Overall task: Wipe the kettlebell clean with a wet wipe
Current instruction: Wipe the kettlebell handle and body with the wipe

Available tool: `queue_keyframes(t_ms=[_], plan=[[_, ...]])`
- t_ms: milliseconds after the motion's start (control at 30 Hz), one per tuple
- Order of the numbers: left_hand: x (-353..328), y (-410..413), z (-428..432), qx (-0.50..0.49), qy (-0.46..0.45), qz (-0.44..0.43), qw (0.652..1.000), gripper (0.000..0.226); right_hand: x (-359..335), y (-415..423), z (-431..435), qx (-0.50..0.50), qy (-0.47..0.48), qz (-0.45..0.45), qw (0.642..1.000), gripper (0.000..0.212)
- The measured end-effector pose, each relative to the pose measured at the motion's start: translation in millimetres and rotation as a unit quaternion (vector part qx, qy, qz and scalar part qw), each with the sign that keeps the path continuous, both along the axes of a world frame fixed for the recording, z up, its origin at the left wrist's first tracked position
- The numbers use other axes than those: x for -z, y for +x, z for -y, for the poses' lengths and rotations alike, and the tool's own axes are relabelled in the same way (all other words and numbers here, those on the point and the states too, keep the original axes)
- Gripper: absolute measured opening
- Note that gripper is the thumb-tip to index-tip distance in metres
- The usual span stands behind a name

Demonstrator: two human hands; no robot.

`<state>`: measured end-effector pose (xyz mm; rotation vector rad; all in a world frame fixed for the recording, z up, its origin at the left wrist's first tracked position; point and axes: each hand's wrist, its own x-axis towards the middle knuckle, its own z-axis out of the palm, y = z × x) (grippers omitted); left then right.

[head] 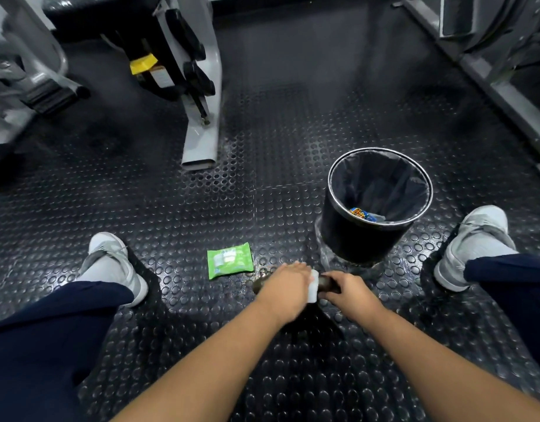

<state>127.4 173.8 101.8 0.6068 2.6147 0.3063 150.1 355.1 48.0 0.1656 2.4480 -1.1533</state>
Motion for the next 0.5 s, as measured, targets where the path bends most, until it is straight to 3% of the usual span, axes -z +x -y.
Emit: queue_keyframes(t_ms=[133,267,500], plan=[[14.5,-0.7,-27.3,0.066,-0.043,-0.02,0.997,0.06,-0.5,0.0,-1.6,-0.008,0.008,-0.012,1.0,0.026],[12.8,-2.4,-3.6,0.083,0.009,-0.013,0.996,0.057,-0.7,-1.1,-1.0,-0.018,0.009,-0.008,1.0,0.034],[14.6,2.3,88.5,0.023,0.044,0.019,0.999,0.057,-3.8,-1.7,-0.2,-0.016,0.008,0.003,1.0,0.034]])
